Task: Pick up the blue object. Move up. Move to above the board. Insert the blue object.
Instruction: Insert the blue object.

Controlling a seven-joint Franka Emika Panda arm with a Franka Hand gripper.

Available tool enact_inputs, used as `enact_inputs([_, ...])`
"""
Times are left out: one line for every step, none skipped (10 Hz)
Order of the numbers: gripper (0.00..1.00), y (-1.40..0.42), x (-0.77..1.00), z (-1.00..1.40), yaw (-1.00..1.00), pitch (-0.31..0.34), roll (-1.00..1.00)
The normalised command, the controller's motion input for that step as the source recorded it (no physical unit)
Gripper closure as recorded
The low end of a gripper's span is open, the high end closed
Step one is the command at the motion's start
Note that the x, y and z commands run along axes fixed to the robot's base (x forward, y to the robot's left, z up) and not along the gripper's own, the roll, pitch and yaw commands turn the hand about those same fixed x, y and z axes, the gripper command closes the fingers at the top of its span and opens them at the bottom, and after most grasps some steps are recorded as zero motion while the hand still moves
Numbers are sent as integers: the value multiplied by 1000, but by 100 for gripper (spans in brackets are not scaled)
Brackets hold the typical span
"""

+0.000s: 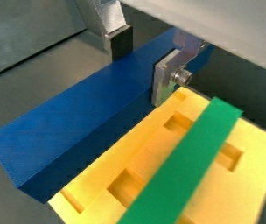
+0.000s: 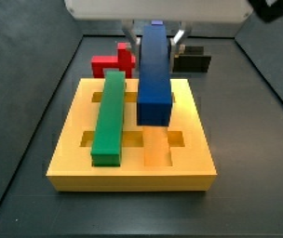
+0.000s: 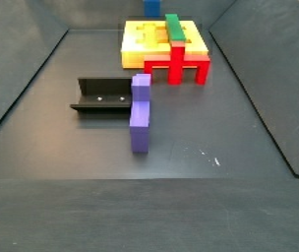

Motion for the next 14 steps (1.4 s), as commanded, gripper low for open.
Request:
enact_inputs([100,-40,326,-631,26,-76,161])
enact_inputs([100,-34,277,-611,60,-44,300])
enact_inputs([100,0,131,-514,0,-31,269])
enact_inputs([100,-83,0,-189,0,0,177])
enact_inputs([100,-146,0,-97,23,3,100])
enact_inputs([100,-86,54,-283,191,3,57])
enact_inputs([100,-43,83,-343,231,7,0])
enact_inputs([100,0,160,-437,80,0,3])
enact_inputs([100,0,111,-477,140,0,57])
enact_inputs([100,-23,0,-314,106,0,99])
enact_inputs([100,-80,-111,-111,0,-17,61])
enact_inputs([100,-100,-114,-74,0,-24,71])
enact_inputs([100,-123,-117,-80,0,-29,74])
enact_inputs([100,-140,-86,-129,0,-36,89])
